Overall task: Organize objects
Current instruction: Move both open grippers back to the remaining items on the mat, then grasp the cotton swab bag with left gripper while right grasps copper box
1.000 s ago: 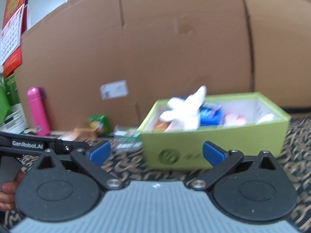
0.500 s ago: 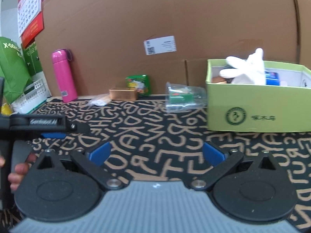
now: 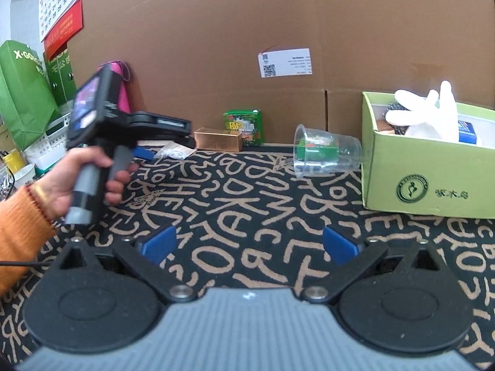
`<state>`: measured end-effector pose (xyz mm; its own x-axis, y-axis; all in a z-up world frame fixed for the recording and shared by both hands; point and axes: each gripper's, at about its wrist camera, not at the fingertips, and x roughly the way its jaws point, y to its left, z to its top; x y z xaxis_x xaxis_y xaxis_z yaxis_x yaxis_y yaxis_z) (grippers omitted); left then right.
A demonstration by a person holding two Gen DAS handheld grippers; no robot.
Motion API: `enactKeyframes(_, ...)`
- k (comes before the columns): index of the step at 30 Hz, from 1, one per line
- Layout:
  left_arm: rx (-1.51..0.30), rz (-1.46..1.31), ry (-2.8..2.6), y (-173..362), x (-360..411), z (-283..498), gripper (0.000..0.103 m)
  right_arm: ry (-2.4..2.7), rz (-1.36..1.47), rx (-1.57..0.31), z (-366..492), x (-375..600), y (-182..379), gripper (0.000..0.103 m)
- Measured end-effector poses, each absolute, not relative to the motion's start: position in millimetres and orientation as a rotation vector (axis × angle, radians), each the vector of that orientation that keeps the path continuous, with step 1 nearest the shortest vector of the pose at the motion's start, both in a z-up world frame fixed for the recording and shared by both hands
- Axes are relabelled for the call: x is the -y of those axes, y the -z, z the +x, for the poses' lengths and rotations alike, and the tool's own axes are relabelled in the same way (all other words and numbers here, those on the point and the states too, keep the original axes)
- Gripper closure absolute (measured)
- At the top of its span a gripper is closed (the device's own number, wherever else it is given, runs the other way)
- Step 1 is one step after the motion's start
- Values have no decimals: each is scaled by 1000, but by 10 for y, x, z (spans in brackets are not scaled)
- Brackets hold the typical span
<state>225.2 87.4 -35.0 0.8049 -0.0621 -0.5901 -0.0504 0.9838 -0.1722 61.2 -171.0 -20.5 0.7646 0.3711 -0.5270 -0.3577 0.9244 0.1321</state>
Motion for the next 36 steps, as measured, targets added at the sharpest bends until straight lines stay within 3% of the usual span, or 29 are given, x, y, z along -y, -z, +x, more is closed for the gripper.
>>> enactKeyframes(1,-647,-149,33,350,-856,2257,67,-403,18,-576,635,1676,195,0)
enactKeyframes(2,-648,-115,41,342,-842,2228,76,-411,9,-573,662,1638,184,0)
enactKeyframes(5,-670,-150,89,309,-930,2027,83,-447,-36,-558,766,1481,139,0)
enactKeyframes(13,-667,-204,126,263,-1213,1334,83,-543,-183,-497,1423,923,112,4)
enactKeyframes(26,-650,-282,103,144,-1392,1371,83,-460,-211,-571,2593,390,433,3)
enactKeyframes(36,-632,-296,87,108,-1439,1352,83,-700,-264,-626,2243,360,517,9)
